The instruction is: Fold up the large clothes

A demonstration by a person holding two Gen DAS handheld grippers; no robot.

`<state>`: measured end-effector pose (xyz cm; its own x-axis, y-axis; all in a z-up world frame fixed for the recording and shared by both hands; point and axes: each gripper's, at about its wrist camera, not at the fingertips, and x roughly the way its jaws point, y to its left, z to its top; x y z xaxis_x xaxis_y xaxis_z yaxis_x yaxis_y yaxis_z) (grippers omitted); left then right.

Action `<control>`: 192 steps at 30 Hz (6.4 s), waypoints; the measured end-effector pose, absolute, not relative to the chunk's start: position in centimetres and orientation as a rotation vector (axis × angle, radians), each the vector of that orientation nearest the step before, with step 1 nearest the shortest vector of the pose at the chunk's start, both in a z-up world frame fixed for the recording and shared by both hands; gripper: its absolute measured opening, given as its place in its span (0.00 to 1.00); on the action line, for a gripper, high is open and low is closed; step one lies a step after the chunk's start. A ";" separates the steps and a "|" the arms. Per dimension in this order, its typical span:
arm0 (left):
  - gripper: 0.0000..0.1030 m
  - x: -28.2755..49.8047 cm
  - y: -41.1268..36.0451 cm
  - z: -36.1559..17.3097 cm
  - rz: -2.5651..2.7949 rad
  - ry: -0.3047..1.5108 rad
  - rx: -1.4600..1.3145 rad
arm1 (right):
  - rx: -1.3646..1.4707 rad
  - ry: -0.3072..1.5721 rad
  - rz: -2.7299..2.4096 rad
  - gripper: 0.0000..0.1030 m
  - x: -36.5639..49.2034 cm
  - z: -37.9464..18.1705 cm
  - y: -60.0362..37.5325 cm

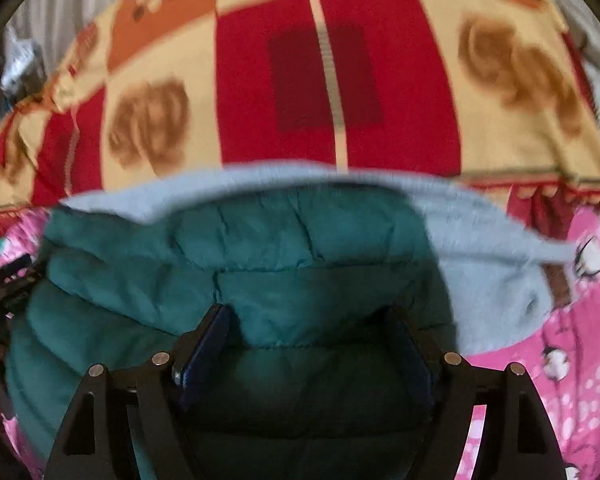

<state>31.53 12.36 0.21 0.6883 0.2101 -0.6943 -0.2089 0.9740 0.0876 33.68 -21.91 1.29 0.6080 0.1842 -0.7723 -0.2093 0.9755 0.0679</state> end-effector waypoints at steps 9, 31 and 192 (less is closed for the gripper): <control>0.95 32.9 15.3 -2.8 0.186 0.844 -0.200 | -0.012 0.907 0.222 0.89 34.9 -1.0 -22.6; 0.95 32.5 14.1 -2.0 0.224 0.824 -0.142 | -0.039 0.893 0.212 0.90 34.5 -0.8 -22.1; 0.50 12.5 13.9 -1.3 -0.304 0.727 -0.228 | 0.242 0.760 0.593 0.41 17.6 1.8 -29.6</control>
